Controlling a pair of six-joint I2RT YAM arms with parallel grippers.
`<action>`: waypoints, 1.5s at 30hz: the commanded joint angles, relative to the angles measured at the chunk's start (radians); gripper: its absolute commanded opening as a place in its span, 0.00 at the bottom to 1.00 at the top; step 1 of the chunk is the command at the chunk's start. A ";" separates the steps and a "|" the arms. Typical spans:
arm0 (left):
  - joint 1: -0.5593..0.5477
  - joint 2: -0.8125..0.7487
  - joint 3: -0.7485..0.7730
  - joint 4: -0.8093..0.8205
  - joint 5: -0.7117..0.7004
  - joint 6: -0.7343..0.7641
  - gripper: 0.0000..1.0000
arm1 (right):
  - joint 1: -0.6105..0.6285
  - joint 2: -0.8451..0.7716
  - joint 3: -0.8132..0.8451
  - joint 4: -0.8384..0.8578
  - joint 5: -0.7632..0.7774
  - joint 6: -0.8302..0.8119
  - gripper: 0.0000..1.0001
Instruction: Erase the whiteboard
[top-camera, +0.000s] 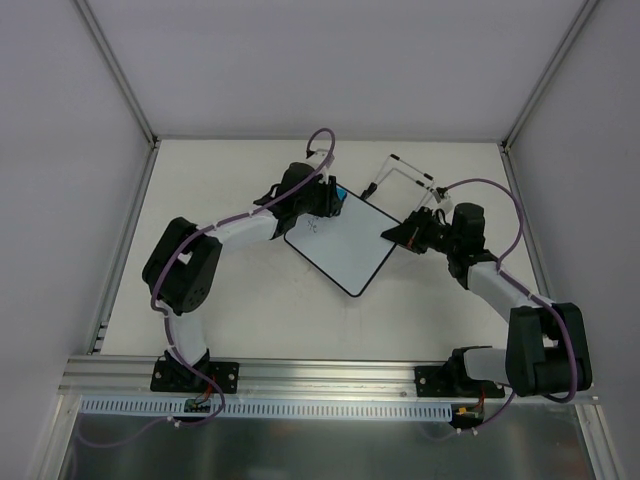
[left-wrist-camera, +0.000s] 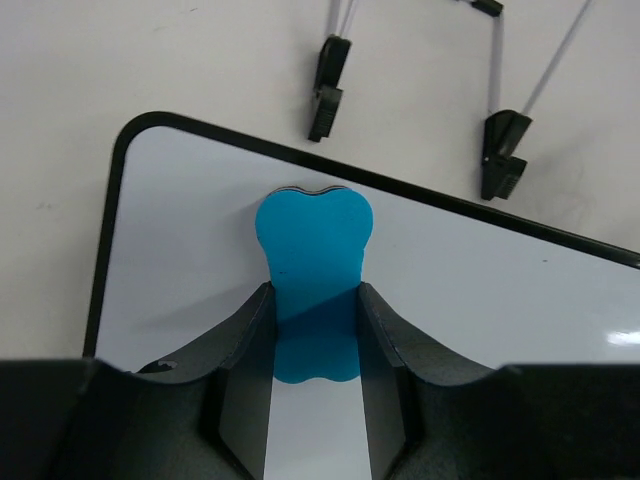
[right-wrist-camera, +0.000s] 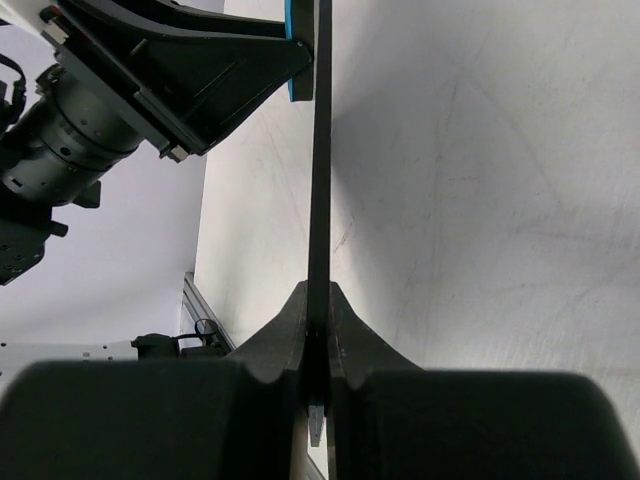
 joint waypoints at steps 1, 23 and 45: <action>-0.052 0.024 0.011 -0.150 0.122 0.032 0.00 | 0.042 -0.055 0.072 0.075 -0.199 -0.128 0.00; 0.107 -0.152 -0.510 0.163 -0.027 -0.264 0.00 | 0.042 -0.095 0.046 0.080 -0.144 -0.134 0.00; -0.042 -0.138 -0.467 0.236 -0.085 -0.356 0.00 | 0.045 -0.109 0.037 0.083 -0.136 -0.136 0.00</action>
